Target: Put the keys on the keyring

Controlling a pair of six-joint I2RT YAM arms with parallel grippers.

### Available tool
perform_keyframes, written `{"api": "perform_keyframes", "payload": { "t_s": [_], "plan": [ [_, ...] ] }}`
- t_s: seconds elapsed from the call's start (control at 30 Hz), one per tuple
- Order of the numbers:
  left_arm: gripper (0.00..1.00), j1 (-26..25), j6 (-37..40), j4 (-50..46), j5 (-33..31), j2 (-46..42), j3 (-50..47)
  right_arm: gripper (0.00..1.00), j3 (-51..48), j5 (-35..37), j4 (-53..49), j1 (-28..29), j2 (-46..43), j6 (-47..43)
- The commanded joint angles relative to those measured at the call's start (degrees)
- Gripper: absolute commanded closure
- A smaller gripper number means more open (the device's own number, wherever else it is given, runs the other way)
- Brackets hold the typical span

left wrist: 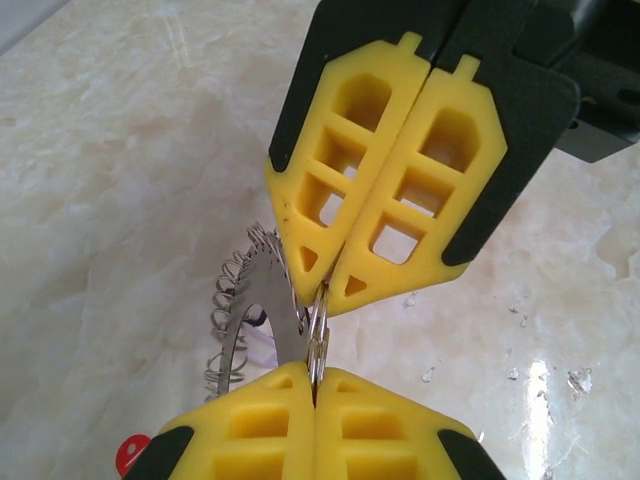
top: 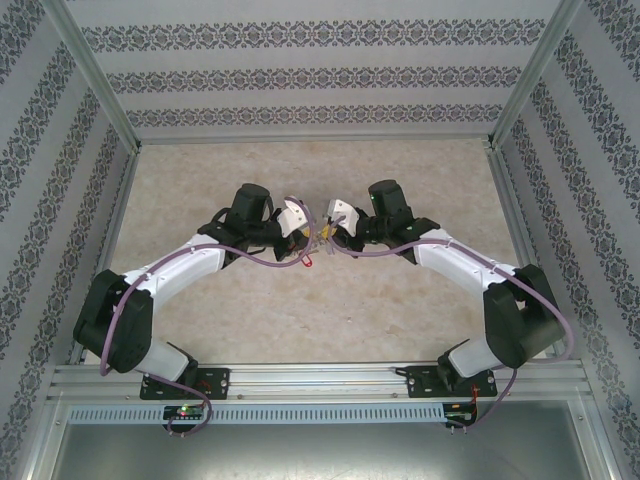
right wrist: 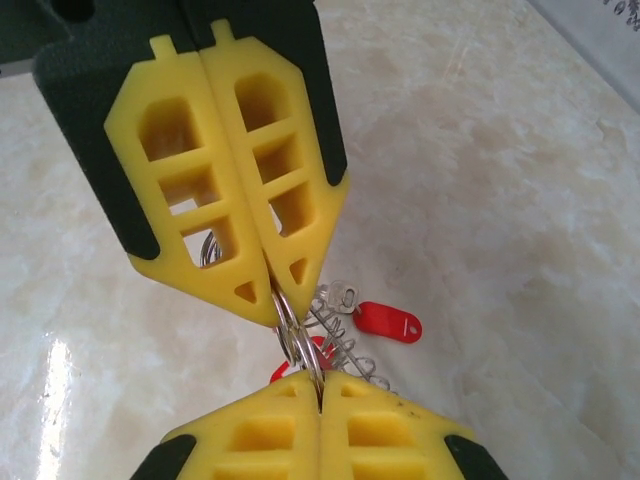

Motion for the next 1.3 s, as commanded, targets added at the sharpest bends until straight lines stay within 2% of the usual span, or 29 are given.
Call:
{"api": "perform_keyframes", "payload": {
  "t_s": [0.0,0.23,0.33,0.43,0.57,0.67,0.87,0.97,1.03,1.1,1.27],
  "plan": [
    [1.0,0.1,-2.0,5.0,2.9,-2.0,-1.1,1.0,-1.0,-0.2,9.7,-0.3,0.0,6.0],
    [1.0,3.4,-9.9,14.6,5.9,-3.5,-5.7,1.0,-12.6,5.0,41.7,-2.4,-0.4,25.7],
    [1.0,4.2,-13.3,18.1,6.2,-3.6,-7.0,1.0,-14.3,5.2,49.4,-2.7,1.0,29.2],
    [1.0,6.0,-18.1,23.4,6.6,-3.6,-9.2,1.0,-14.4,5.3,49.3,-3.0,1.0,28.3],
    [1.0,6.8,-17.9,22.9,6.9,-4.1,-9.6,1.0,-15.2,5.1,49.1,-3.9,0.8,28.1],
    [1.0,7.4,-20.5,26.0,7.2,-4.2,-11.0,1.0,-16.0,5.9,49.5,-4.2,1.0,28.5],
    [1.0,7.6,-23.5,30.3,6.9,-3.8,-12.2,1.0,-16.3,6.4,53.5,-4.3,2.5,34.2],
    [1.0,7.6,-23.9,30.6,7.5,-3.3,-11.5,1.0,-15.7,2.6,53.3,-4.3,2.7,34.7],
    [1.0,7.6,-22.8,29.5,7.8,-3.1,-10.9,1.0,-14.8,-0.5,50.0,-4.3,1.7,31.0],
    [1.0,7.6,-21.6,28.6,8.2,-3.2,-10.6,0.86,-13.1,-2.8,43.9,-4.3,0.5,26.7],
    [1.0,7.6,-17.7,23.9,9.5,-3.5,-8.6,0.61,-7.9,-10.0,26.8,-3.3,-1.3,14.6]
  ]
}}
